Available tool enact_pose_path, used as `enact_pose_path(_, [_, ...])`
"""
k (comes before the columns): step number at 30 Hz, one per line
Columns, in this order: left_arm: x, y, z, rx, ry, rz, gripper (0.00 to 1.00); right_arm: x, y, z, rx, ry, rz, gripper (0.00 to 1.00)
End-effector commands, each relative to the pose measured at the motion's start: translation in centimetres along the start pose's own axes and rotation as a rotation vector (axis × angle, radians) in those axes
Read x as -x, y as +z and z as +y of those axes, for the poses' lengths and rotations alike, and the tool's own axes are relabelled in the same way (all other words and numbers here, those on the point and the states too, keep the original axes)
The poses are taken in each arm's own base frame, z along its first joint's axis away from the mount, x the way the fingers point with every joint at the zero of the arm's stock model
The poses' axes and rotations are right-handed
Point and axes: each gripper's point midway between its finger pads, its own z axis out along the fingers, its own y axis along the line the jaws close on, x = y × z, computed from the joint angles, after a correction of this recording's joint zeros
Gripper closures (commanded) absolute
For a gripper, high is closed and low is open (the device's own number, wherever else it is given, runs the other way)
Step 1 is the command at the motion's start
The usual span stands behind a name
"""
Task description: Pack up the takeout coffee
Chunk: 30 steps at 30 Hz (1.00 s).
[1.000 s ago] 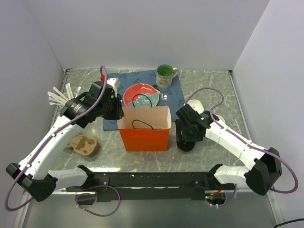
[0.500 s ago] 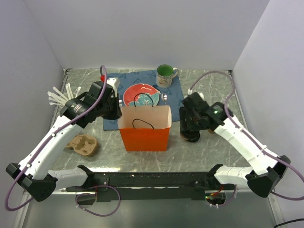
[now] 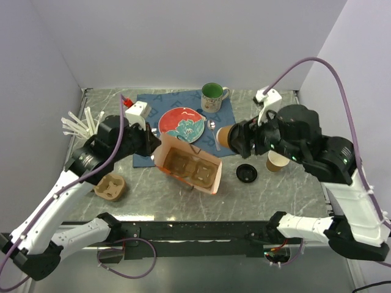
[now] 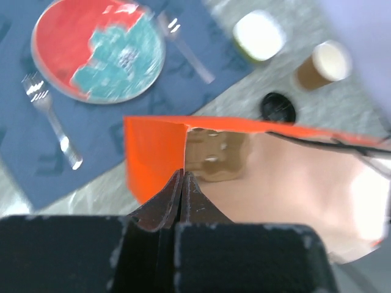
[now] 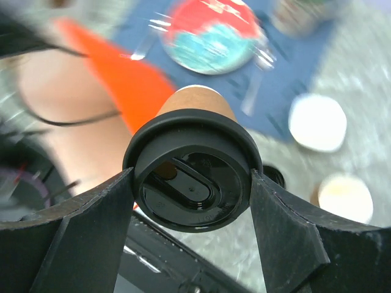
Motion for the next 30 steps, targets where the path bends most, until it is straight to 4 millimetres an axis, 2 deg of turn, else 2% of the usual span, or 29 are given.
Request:
enact_pose_path(1, [2.8,-0.9,-3.2,-0.190,0.042,-0.171,0.99,2.8,-2.9,4.2,0.236,-0.160,-0.164,0.48])
enact_pose_path(2, [2.5,-0.9,-3.4,-0.203,0.040,-0.173,0.99,2.8,-3.9,4.9,0.281,-0.166,-0.190,0.48])
enact_pose_path(4, [1.3,-0.7,-3.0,-0.203,0.021,-0.162,0.99,2.9,-4.4,5.6,0.319,-0.160,-0.214,0.48])
enact_pose_path(5, [0.9,-0.6,-2.9,-0.201,0.015,-0.155,0.99,2.8,-5.1,6.6,0.379,-0.153,-0.218,0.48])
enact_pose_path(6, [0.1,-0.5,-2.6,-0.188,0.000,-0.132,0.99,2.7,-5.3,7.0,0.401,-0.152,-0.217,0.48])
enact_pose_path(10, [-1.0,-0.6,-2.2,-0.173,-0.038,-0.109,0.99,2.5,-6.2,9.1,0.492,-0.147,-0.196,0.48])
enact_pose_path(12, [-1.4,-1.0,-2.1,-0.173,-0.057,-0.114,0.99,1.9,-6.2,10.5,0.536,-0.171,-0.161,0.48])
enact_pose_path(17, [-2.0,-1.4,-2.0,-0.175,-0.065,-0.108,0.99,0.7,-5.4,12.3,0.561,-0.237,-0.105,0.48])
enact_pose_path(20, [-2.1,-1.8,-2.4,-0.204,-0.042,-0.117,0.99,0.4,-4.1,11.9,0.490,-0.284,-0.095,0.48])
enact_pose_path(24, [-1.8,-2.0,-2.3,-0.210,-0.006,-0.146,0.99,1.2,-2.4,10.3,0.358,-0.353,-0.116,0.49])
enact_pose_path(28, [-2.1,-1.7,-1.8,-0.193,0.025,-0.154,0.99,3.2,-3.0,10.3,0.353,-0.377,-0.184,0.49])
enact_pose_path(30, [-2.1,-1.7,-1.7,-0.192,0.027,-0.161,0.99,3.2,-3.0,10.3,0.355,-0.387,-0.182,0.49])
